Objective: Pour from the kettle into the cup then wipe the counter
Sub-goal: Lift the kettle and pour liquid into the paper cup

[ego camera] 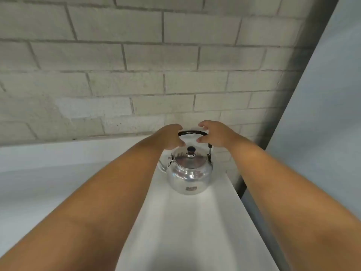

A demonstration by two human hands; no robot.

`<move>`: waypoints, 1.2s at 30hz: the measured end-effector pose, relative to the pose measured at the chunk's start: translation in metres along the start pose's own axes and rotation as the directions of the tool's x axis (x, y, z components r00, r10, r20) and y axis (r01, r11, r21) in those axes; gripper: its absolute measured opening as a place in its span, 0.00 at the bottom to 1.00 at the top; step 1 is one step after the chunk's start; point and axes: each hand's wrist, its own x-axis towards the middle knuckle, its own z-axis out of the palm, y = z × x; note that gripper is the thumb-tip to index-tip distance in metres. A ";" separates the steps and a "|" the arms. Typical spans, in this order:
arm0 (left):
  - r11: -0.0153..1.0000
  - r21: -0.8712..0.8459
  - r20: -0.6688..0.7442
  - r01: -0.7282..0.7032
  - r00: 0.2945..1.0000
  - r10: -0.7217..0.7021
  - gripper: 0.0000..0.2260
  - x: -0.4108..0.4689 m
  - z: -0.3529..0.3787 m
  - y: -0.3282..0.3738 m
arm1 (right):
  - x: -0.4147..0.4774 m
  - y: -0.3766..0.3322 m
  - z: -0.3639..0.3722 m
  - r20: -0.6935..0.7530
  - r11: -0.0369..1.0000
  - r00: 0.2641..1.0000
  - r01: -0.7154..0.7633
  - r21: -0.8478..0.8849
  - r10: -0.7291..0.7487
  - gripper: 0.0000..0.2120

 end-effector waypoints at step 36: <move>0.880 -0.448 -0.245 -0.157 0.968 0.048 0.17 -0.262 -0.096 -0.105 | -0.158 -0.185 -0.025 -0.296 0.709 0.944 0.307 0.634 -0.144 0.14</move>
